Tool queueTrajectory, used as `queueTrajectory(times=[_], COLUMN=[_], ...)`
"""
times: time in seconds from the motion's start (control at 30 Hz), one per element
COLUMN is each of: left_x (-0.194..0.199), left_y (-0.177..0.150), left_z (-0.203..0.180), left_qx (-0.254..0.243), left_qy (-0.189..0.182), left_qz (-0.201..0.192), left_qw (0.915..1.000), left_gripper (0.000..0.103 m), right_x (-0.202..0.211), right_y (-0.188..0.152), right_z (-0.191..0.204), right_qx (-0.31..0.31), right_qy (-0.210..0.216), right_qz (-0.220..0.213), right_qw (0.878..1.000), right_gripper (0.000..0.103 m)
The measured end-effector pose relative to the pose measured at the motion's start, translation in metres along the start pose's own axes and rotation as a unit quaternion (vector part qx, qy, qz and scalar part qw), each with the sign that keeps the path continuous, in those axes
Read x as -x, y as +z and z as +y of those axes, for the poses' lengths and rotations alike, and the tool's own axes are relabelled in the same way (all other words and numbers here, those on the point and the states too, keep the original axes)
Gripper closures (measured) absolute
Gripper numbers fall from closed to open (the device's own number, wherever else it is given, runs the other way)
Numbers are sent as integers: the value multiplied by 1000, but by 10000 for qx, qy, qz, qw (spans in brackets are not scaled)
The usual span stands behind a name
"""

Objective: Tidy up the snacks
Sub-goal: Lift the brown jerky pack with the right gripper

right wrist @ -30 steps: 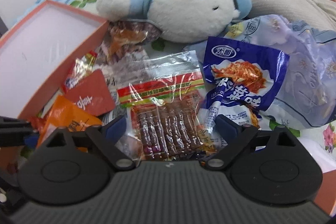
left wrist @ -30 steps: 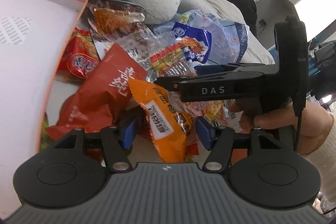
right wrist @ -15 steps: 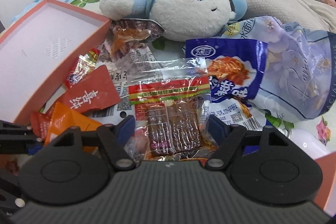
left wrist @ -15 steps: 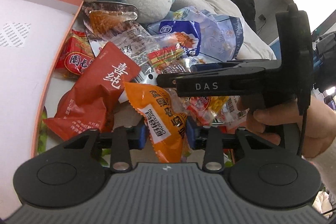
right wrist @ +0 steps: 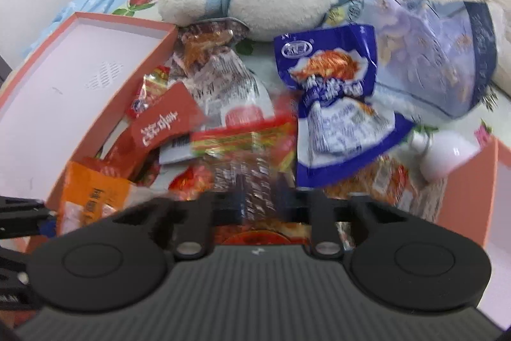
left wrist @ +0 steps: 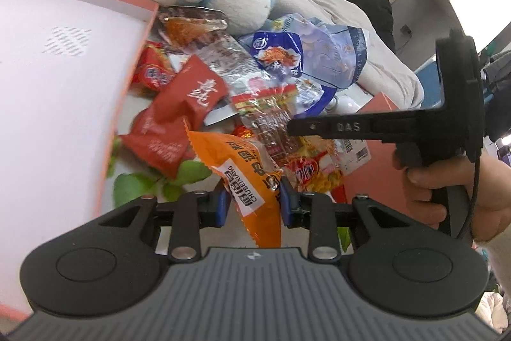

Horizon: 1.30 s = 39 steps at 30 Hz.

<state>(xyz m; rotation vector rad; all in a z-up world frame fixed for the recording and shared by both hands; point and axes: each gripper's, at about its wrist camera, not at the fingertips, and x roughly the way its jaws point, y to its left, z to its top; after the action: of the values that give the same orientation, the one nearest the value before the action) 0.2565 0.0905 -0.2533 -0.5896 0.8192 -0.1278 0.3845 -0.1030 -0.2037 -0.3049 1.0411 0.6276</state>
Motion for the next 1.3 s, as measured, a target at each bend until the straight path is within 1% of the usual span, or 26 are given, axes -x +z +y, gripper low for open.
queueTrajectory(times=[0.1, 0.23, 0.27, 0.3, 0.33, 0.37, 0.4, 0.5, 0.6, 0.63, 0.67, 0.7, 0.8, 0.93, 1.13, 1.17, 1.2, 1.27, 1.3], left_x=[12, 22, 24, 25, 27, 28, 28, 31, 33, 33, 33, 34, 36, 36, 36, 36, 37, 39, 40], left_y=[-5, -8, -9, -10, -10, -10, -11, -12, -13, -13, -13, -14, -14, -15, -15, -16, -16, -16, -16], left_z=[5, 12, 13, 14, 16, 17, 18, 19, 22, 24, 25, 27, 34, 36, 33, 33, 33, 32, 31], left_qx=[16, 41, 44, 50, 64, 76, 76, 32, -1, -10, -16, -11, 42, 39, -41, -31, -27, -27, -40], left_qy=[119, 221, 245, 266, 278, 283, 298, 366, 412, 440, 470, 501, 502, 484, 538, 540, 538, 552, 557], left_qz=[-43, -103, -119, -135, -150, -159, -166, -197, -209, -215, -225, -227, -227, -233, -277, -277, -281, -296, -308], left_qw=[9999, 9997, 9996, 9995, 9995, 9994, 9994, 9991, 9989, 9988, 9986, 9985, 9985, 9985, 9982, 9981, 9982, 9980, 9980], left_gripper=[68, 68, 68, 68, 68, 68, 68, 68, 68, 68, 68, 68, 68, 68, 68, 68, 68, 68, 68], right_x=[2, 4, 5, 6, 7, 7, 8, 4, -8, -13, -16, -18, -17, -5, -14, -17, -18, -17, -16], right_y=[-8, -16, -17, -18, -19, -20, -20, -19, -20, -20, -21, -23, -26, -33, -47, -49, -51, -57, -59], right_z=[-4, -1, 1, 3, 4, 5, 7, 16, 24, 27, 28, 28, 28, 27, 27, 30, 32, 40, 42], right_qx=[-286, -448, -470, -527, -631, -700, -756, -819, -833, -785, -794, -843, -855, -721, -652, -595, -509, -260, -248], right_qy=[115, 93, 87, 93, 111, 115, 125, 146, 85, -45, -135, -147, -107, -274, -143, -96, -32, -95, -107], right_qz=[118, 94, 90, 55, 7, -43, -115, -137, 22, 89, 116, 127, 167, 111, 278, 283, 244, 117, 57], right_qw=[9995, 9989, 9988, 9986, 9979, 9975, 9970, 9964, 9965, 9969, 9967, 9963, 9961, 9970, 9974, 9978, 9984, 9995, 9996], right_gripper=[84, 81, 78, 72, 50, 31, 27, 29, 28, 27, 20, 18, 19, 19, 19, 17, 17, 20, 21])
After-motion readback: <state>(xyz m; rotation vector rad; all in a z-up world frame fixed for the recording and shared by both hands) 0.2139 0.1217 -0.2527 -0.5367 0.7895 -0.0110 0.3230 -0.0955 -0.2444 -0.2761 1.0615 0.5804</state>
